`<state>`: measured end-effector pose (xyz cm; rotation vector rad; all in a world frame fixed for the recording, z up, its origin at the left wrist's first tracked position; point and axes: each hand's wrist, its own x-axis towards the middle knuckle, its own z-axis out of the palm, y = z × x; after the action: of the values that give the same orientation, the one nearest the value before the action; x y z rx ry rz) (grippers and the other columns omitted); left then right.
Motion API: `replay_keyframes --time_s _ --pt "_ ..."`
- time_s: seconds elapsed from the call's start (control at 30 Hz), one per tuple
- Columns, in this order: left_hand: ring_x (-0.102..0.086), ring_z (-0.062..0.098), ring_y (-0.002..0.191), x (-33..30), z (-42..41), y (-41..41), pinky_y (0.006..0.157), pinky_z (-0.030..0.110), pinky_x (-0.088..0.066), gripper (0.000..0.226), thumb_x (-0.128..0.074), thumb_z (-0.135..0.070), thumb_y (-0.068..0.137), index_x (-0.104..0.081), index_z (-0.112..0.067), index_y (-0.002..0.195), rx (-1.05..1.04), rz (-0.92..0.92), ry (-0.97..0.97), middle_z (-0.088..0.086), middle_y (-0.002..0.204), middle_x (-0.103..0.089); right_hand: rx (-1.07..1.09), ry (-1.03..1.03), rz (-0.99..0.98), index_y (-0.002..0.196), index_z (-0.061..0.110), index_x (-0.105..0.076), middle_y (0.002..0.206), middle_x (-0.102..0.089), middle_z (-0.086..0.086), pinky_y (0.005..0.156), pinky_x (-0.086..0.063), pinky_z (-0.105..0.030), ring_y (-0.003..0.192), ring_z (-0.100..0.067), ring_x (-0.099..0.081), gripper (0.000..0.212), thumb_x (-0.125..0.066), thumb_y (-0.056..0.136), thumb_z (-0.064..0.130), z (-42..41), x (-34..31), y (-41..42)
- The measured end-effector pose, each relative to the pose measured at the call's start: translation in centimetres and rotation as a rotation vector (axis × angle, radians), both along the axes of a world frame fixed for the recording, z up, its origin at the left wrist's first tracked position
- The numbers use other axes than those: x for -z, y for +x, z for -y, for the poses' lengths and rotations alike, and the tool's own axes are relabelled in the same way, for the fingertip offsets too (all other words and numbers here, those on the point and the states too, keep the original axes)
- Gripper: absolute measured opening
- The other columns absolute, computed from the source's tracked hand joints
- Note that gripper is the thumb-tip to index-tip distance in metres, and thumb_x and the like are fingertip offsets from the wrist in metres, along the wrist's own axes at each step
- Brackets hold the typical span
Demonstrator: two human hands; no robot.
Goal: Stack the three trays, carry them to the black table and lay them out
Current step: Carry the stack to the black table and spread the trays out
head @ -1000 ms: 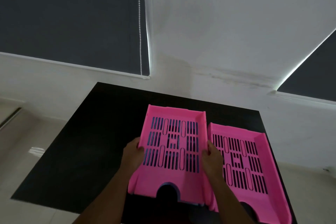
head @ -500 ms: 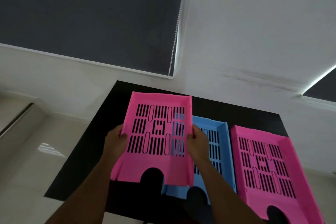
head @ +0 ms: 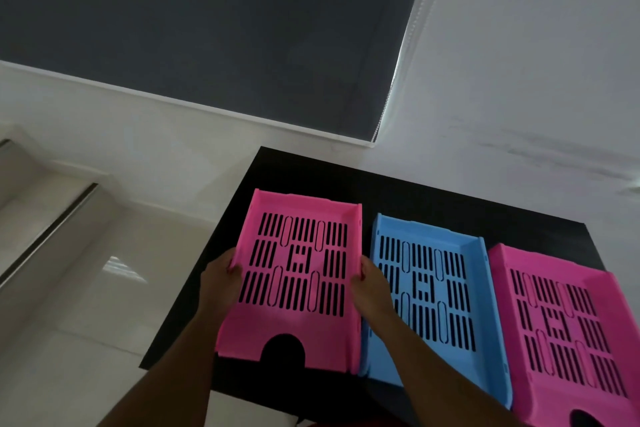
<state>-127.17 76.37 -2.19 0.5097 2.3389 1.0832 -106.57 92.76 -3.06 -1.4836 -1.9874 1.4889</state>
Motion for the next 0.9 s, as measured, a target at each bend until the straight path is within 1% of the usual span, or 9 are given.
replay_keyframes --time_s 0.13,0.2,0.27,0.47,0.53,0.6,0.63,0.73,0.9 --pt "-0.070 0.029 0.065 0.7 -0.6 -0.1 0.057 0.036 -0.058 0.028 -0.044 -0.001 0.097 -0.067 -0.008 0.110 -0.004 0.029 -0.017 0.014 0.081 -0.071 0.003 -0.043 -0.029 0.128 0.017 -0.060 0.107 -0.072 -0.004 0.072 -0.059 -0.025 0.088 -0.015 -0.071 0.036 -0.048 0.097 0.001 0.3 0.2 0.3" --pt "-0.067 0.024 0.060 0.9 -0.9 -0.1 0.053 0.030 -0.052 0.030 -0.044 0.000 0.096 -0.067 -0.009 0.113 -0.020 0.022 -0.031 0.014 0.081 -0.071 0.000 -0.051 -0.027 0.127 0.015 -0.056 0.109 -0.071 -0.007 0.067 -0.055 -0.021 0.086 -0.013 -0.070 0.035 -0.048 0.097 0.000 0.2 0.3 0.4" --pt "-0.069 0.029 0.064 1.2 -1.1 0.0 0.056 0.034 -0.055 0.032 -0.044 0.002 0.095 -0.066 -0.008 0.116 -0.038 0.032 -0.029 0.015 0.084 -0.072 0.008 -0.045 -0.026 0.121 0.013 -0.058 0.108 -0.072 -0.007 0.063 -0.053 -0.018 0.084 -0.014 -0.070 0.030 -0.048 0.096 -0.001 0.1 0.3 0.3" --pt "-0.062 0.022 0.057 2.3 -1.5 0.0 0.048 0.028 -0.046 0.035 -0.042 0.004 0.094 -0.063 -0.005 0.121 -0.082 0.054 -0.045 0.016 0.085 -0.069 0.035 -0.010 -0.058 0.104 0.016 -0.066 0.098 -0.074 -0.005 0.070 -0.060 -0.032 0.083 -0.022 -0.073 0.027 -0.048 0.095 -0.003 -0.4 -0.3 0.1" --pt "-0.063 0.022 0.060 2.2 -1.9 0.2 0.049 0.029 -0.050 0.032 -0.045 0.000 0.094 -0.059 -0.004 0.122 -0.083 -0.001 -0.037 0.016 0.090 -0.067 0.062 0.019 -0.074 0.095 0.027 -0.066 0.091 -0.075 0.012 0.066 -0.058 -0.014 0.079 -0.003 -0.073 0.036 -0.049 0.094 -0.005 -0.7 -0.3 0.4" --pt "-0.067 0.028 0.074 1.9 -2.6 0.7 0.058 0.037 -0.059 0.033 -0.050 -0.005 0.094 -0.053 -0.006 0.127 -0.083 -0.093 -0.021 0.020 0.112 -0.061 0.121 0.037 -0.086 0.101 0.029 -0.067 0.088 -0.070 0.029 0.065 -0.048 0.001 0.081 0.013 -0.067 0.037 -0.051 0.096 -0.003 -1.0 -0.4 1.2" --pt "-0.069 0.034 0.088 1.9 -3.0 1.2 0.067 0.044 -0.061 0.036 -0.051 -0.008 0.095 -0.050 -0.009 0.131 -0.068 -0.126 -0.015 0.021 0.128 -0.055 0.159 0.049 -0.090 0.113 0.023 -0.068 0.097 -0.069 0.028 0.071 -0.048 0.001 0.089 0.011 -0.066 0.032 -0.053 0.097 -0.001 -1.2 -0.5 1.7" --pt "-0.059 0.041 0.121 1.8 -4.8 3.7 0.091 0.058 -0.055 0.050 -0.053 -0.020 0.097 -0.039 -0.017 0.145 0.048 -0.125 0.003 0.015 0.154 -0.040 0.280 0.098 -0.103 0.132 0.012 -0.063 0.119 -0.070 0.002 0.092 -0.055 -0.023 0.105 -0.012 -0.068 0.033 -0.058 0.099 0.008 -2.1 -0.7 3.7" --pt "-0.034 0.028 0.146 2.4 -7.4 9.9 0.116 0.042 -0.027 0.065 -0.054 -0.036 0.098 -0.029 -0.016 0.154 0.315 0.011 0.053 0.010 0.161 -0.032 0.489 0.201 -0.075 0.126 0.012 -0.066 0.106 -0.072 -0.002 0.079 -0.058 -0.027 0.088 -0.015 -0.069 0.027 -0.057 0.100 0.012 -3.2 -0.6 8.3"
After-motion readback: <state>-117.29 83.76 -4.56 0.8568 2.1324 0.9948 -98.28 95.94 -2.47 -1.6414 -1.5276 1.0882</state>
